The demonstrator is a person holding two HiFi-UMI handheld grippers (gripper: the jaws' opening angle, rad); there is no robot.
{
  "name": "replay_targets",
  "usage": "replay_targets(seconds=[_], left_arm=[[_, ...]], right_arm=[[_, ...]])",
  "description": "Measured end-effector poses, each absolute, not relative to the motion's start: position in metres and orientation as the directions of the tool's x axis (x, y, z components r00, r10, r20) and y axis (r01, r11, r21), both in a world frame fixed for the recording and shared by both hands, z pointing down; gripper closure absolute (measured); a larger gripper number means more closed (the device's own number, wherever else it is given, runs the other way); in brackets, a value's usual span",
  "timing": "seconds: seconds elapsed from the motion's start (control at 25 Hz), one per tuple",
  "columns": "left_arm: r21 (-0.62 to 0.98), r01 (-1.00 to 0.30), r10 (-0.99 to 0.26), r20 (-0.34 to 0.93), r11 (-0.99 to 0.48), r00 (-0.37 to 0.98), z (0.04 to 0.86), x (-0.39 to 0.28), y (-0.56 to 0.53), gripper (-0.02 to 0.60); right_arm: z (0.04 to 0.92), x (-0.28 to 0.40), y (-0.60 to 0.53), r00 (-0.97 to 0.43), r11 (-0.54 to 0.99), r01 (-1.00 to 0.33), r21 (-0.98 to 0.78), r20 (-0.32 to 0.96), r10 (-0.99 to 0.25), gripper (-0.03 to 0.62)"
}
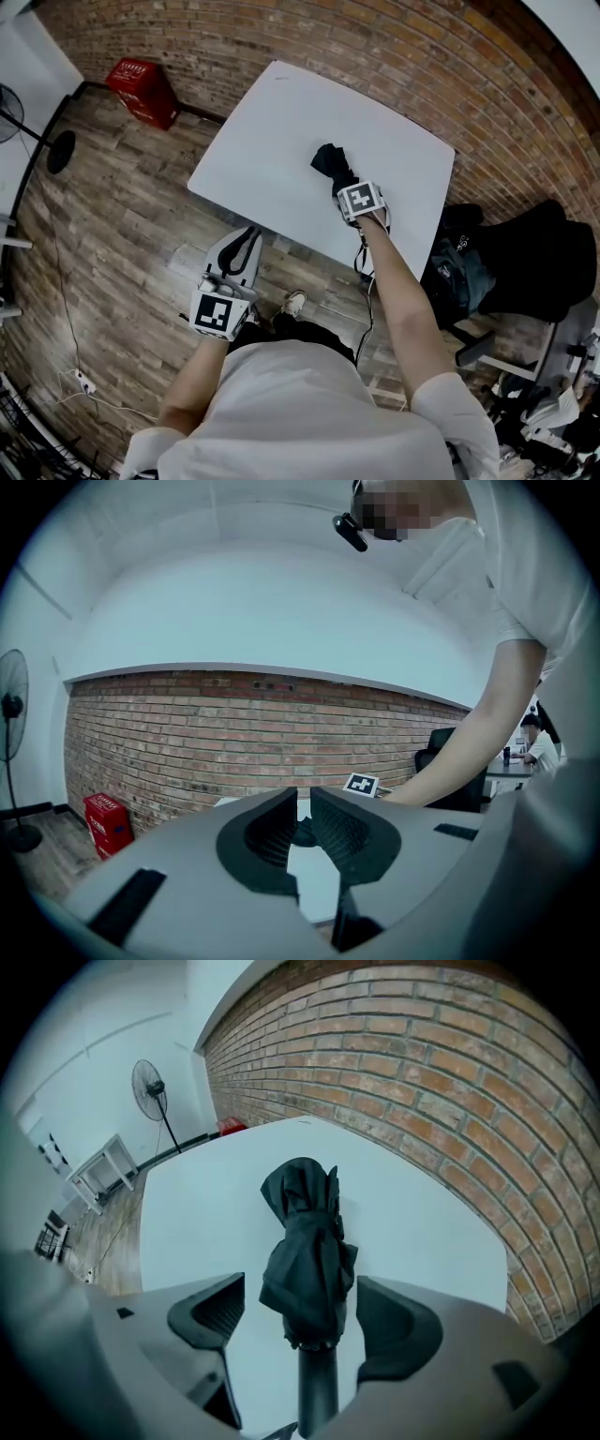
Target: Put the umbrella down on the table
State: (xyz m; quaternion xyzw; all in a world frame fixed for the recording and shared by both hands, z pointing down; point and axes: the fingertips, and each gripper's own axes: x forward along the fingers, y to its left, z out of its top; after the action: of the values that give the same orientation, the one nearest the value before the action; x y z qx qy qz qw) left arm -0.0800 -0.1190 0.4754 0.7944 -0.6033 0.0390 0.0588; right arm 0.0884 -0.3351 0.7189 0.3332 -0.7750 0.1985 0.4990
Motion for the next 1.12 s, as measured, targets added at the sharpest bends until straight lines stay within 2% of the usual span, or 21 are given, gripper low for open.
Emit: replay_targets(seconds=[0.24,0.52,0.68,0.88,1.12], left_arm=[[0.036,-0.956,-0.946,0.133,-0.293,0.295,0.473,-0.088,-0.106,0.52],[0.046,-0.946,-0.941,0.102,-0.321,0.324,0.464,-0.094,-0.096,0.52],[0.042,-0.94,-0.935,0.104,-0.337,0.34,0.461,-0.097,-0.092,0.52],[0.044,-0.928,-0.922,0.107,-0.369,0.372,0.465,-0.097,-0.09,0.52],[0.036,-0.912,-0.908,0.083,-0.408,0.41,0.458,-0.092,-0.093,0.52]], right_arm=[[0.694,0.096,-0.33,-0.259,0.631,-0.772,0.078,0.868,-0.424,0.239],[0.666,0.122,-0.325,-0.202,0.491,-0.861,0.129,0.8,-0.565,0.479],[0.659,0.133,-0.313,-0.207,0.415,-0.907,0.072,0.781,-0.589,0.571],[0.65,0.132,-0.301,-0.298,0.312,-0.942,-0.125,0.74,-0.603,0.574],[0.626,0.146,-0.295,-0.392,0.17,-0.91,-0.379,0.646,-0.655,0.576]])
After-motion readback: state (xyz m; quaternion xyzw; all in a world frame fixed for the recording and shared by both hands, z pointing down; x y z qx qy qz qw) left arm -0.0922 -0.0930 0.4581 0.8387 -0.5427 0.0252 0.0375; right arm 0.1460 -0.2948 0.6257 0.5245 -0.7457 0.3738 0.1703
